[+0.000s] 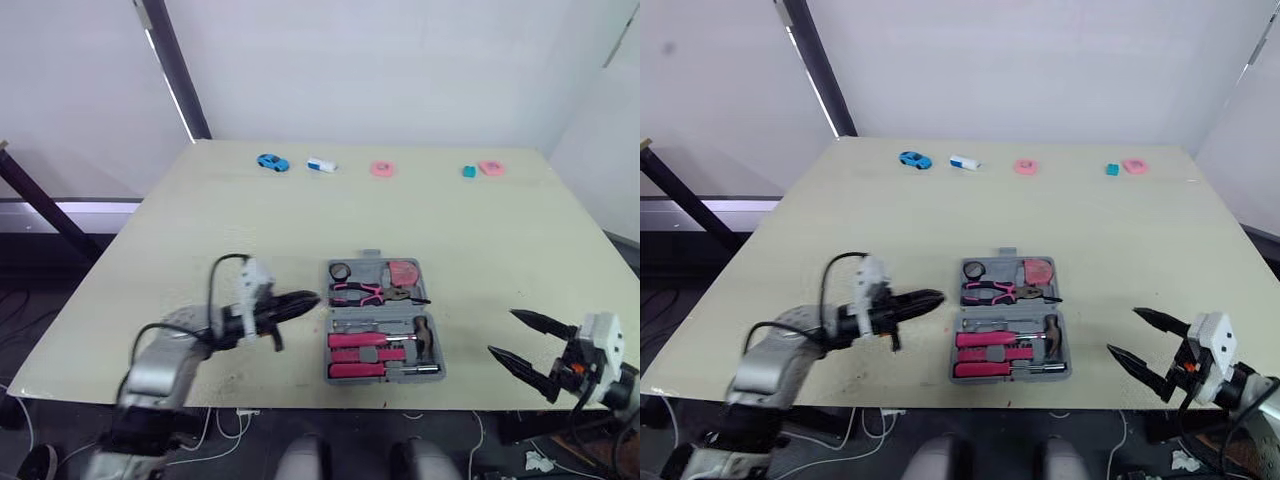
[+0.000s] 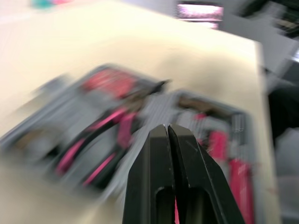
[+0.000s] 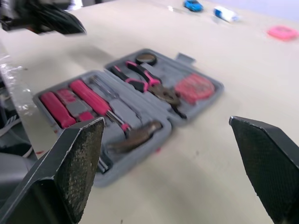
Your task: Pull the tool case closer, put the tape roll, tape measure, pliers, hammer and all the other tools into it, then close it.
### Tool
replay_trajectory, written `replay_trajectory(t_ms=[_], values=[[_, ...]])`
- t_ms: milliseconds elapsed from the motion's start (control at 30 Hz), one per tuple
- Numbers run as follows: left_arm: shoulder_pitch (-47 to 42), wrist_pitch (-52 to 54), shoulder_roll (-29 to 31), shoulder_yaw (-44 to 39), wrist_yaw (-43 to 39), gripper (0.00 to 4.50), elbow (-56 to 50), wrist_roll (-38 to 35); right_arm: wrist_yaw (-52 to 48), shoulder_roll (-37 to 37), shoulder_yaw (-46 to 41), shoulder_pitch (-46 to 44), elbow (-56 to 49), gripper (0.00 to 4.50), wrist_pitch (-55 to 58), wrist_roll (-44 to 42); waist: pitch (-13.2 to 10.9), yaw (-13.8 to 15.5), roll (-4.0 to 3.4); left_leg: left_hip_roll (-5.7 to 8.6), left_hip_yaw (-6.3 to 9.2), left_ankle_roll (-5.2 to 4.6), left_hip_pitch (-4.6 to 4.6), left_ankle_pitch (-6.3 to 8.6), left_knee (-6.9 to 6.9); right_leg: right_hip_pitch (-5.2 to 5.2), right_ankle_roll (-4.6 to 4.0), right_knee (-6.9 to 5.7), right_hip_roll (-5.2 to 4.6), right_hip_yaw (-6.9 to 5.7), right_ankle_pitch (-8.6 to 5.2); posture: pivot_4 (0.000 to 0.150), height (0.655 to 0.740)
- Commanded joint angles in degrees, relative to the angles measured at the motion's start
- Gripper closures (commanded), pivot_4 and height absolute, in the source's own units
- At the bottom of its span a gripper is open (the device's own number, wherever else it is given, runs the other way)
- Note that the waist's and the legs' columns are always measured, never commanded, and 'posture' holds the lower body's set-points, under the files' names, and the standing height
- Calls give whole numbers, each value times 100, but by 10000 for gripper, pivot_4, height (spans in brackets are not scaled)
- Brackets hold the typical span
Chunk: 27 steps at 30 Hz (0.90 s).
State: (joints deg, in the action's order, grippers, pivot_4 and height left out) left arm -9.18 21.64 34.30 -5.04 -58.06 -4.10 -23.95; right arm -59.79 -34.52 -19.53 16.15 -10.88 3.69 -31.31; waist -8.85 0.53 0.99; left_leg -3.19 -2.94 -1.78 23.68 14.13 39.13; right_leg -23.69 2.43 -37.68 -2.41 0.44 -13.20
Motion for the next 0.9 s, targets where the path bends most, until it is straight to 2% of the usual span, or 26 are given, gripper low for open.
replay_trajectory(t_ms=[33,67,133,167,233,367,567,733,900], values=[[609,-81,225,-906,241,26519,-292,-246,105,42,-325,170,30,0,-311,64,-3,7,-6,-2,-2,0,0,0,-1,0,0,0,-3,1,0,1500,7395],[844,-136,237,-1145,322,23069,-266,-266,83,50,-354,241,103,0,-364,91,-3,11,-6,-3,-6,1,-2,0,-1,-1,1,1,-7,2,-1,1500,7395],[1271,-305,208,-1523,490,13153,-177,-229,65,81,-411,347,237,0,-462,112,-3,15,-5,-3,-12,2,-5,1,-1,-1,3,1,-19,2,-1,1500,7395],[1480,-394,206,-1662,528,6748,-160,-197,62,92,-441,385,293,0,-505,106,-3,18,-4,-3,-13,3,-4,2,-1,-2,4,2,-26,-1,-2,1500,7395],[1931,-489,203,-1922,571,813,-224,-191,64,99,-518,458,390,0,-593,107,-3,26,-5,-3,-14,4,-1,3,-1,-13,4,3,-47,-1,-2,1500,7395],[2594,-528,132,-2401,726,813,-421,-303,52,81,-725,643,543,0,-685,74,-3,30,-4,-3,-18,28,5,17,-11,-26,4,7,-69,0,-2,1500,7395],[3054,-615,73,-2739,868,813,-570,-403,-4,56,-895,820,786,0,-789,98,-3,22,-4,-6,-18,34,5,20,-27,-33,5,13,-74,22,-4,1500,7395],[2812,-613,150,-2290,826,813,-577,-262,33,-77,-665,607,858,0,-540,178,-2,23,-5,-4,-31,33,4,19,-52,-40,4,30,-73,26,-4,1500,7395],[2050,-462,293,-1634,728,813,-430,-160,69,-309,-164,-10,688,0,29,208,0,23,2,-1,-51,15,2,9,-54,-46,1,30,-58,19,-1,1500,7395]])
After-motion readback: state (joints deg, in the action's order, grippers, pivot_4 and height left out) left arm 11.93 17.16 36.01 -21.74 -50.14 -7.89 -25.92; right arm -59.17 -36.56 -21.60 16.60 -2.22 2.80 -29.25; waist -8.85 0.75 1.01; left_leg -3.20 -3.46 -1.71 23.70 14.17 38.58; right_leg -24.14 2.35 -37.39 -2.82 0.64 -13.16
